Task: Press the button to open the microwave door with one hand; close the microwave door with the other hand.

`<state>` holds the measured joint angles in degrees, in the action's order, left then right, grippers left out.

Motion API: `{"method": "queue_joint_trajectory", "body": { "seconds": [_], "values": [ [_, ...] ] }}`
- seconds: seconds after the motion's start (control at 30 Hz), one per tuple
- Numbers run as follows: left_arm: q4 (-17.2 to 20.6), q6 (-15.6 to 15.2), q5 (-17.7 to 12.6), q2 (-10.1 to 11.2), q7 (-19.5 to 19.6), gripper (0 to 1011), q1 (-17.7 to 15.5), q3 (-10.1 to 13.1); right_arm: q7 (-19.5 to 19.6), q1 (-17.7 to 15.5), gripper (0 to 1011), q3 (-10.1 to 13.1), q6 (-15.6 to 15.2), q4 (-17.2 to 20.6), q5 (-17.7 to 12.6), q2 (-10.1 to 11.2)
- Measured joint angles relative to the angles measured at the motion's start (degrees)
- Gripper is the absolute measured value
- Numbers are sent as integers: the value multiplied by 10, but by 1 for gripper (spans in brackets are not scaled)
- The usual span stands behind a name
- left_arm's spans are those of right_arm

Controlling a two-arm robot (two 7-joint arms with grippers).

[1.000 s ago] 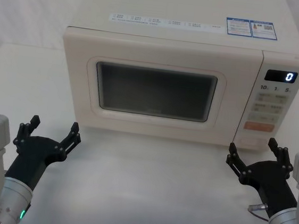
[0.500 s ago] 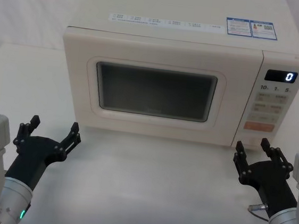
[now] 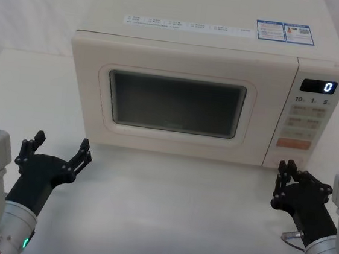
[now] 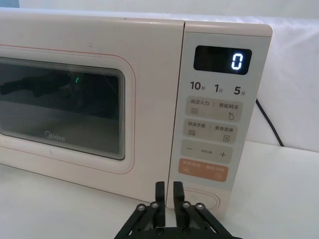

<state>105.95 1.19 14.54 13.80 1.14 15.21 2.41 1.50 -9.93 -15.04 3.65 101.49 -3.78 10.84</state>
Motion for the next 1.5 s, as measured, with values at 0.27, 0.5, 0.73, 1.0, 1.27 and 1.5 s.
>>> {"method": "queue_joint_trajectory", "body": {
  "seconds": [0.27,0.5,0.73,1.0,1.27,1.5],
  "values": [
    [0,0,0,0,0,1006,0,0,0,0,0,0,0,0,0,0],
    [0,0,0,0,0,1006,0,0,-16,-2,0,12,6,-6,-18,-10],
    [0,0,0,0,0,1006,0,0,-41,0,0,34,2,-19,-51,-28],
    [0,0,0,0,0,1006,0,0,-59,22,0,57,-9,-57,-65,-43],
    [0,0,0,0,0,1006,0,0,-71,53,0,64,-25,-89,-57,-46],
    [0,0,0,0,0,1006,0,0,-80,81,0,65,-39,-112,-47,-46]
  ]
}}
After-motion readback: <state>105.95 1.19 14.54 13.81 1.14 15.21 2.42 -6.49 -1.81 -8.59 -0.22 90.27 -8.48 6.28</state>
